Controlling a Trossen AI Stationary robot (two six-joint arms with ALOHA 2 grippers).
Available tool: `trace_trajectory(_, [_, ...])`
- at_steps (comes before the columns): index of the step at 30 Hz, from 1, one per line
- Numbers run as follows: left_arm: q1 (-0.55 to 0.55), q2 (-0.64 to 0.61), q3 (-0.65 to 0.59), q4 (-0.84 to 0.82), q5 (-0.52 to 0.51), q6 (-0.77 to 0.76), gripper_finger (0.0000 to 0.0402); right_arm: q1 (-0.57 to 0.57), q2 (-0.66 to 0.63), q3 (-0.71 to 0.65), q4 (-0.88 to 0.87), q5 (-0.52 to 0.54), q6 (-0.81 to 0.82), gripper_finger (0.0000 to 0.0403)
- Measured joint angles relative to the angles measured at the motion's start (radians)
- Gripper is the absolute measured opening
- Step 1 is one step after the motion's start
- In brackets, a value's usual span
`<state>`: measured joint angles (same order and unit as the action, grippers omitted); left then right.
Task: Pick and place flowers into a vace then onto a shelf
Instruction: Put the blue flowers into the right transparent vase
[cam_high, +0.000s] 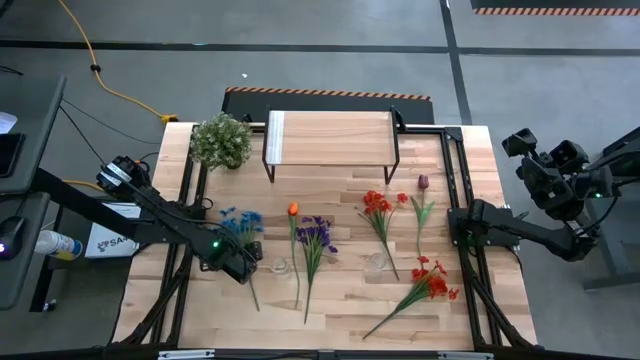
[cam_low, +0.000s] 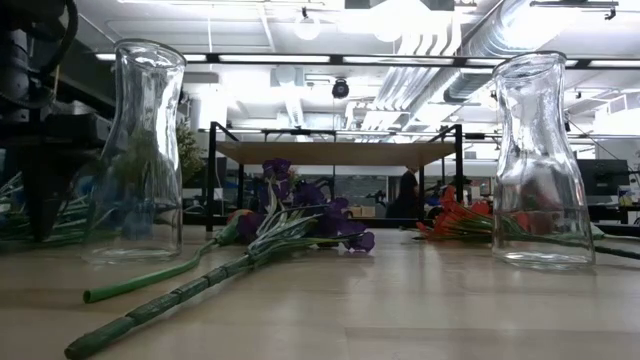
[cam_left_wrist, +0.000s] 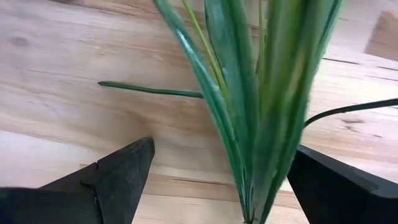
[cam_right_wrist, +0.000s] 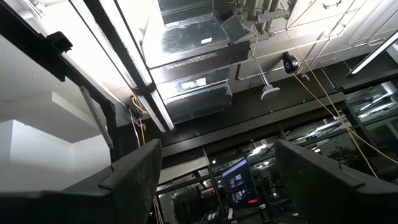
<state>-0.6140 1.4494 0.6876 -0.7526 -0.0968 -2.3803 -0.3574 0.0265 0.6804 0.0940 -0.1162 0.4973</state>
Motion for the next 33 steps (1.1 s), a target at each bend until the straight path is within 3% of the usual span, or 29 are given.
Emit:
trace_trajectory(10, [0.000, 0.001, -0.002, -0.018, 0.033, 0.000, 0.0377, 0.000, 0.000, 0.000, 0.000, 0.000, 0.000, 0.0303])
trace_trajectory(22, [-0.001, 0.002, -0.004, -0.023, 0.044, -0.003, 0.0237, 0.000, 0.000, 0.000, 0.000, 0.000, 0.000, 0.0303])
trace_trajectory(33, [-0.001, 0.002, -0.004, -0.009, 0.048, -0.007, 0.0158, 0.000, 0.000, 0.000, 0.000, 0.000, 0.000, 0.0303])
